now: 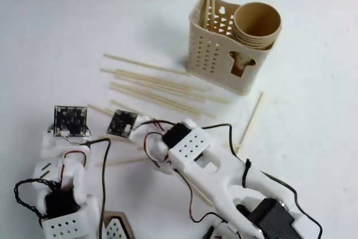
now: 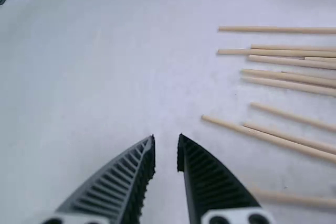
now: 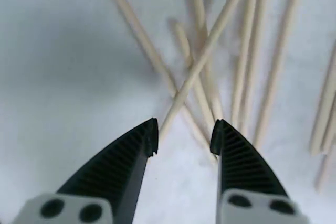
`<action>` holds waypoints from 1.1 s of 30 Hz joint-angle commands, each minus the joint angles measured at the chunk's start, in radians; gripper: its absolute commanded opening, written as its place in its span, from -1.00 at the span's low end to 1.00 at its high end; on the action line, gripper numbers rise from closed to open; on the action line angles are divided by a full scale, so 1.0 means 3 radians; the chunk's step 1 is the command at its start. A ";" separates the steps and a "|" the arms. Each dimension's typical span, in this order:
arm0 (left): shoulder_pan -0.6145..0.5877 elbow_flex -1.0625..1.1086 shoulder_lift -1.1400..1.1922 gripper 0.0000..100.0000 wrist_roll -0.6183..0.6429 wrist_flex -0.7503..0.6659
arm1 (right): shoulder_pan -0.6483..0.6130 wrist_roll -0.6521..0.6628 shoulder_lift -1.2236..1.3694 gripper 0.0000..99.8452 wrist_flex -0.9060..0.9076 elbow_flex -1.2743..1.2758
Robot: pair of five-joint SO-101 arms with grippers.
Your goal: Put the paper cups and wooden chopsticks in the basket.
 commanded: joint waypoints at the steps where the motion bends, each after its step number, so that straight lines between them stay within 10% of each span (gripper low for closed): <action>1: -0.0038 -0.0026 -0.0038 -0.81 -0.0041 -0.0010 | -0.0013 0.0046 0.0084 -0.65 -0.0238 -0.0005; 33: -0.0038 -0.0026 -0.0038 -0.81 -0.0041 -0.0010 | 0.0412 0.0199 0.0570 -0.96 -0.0033 -0.0445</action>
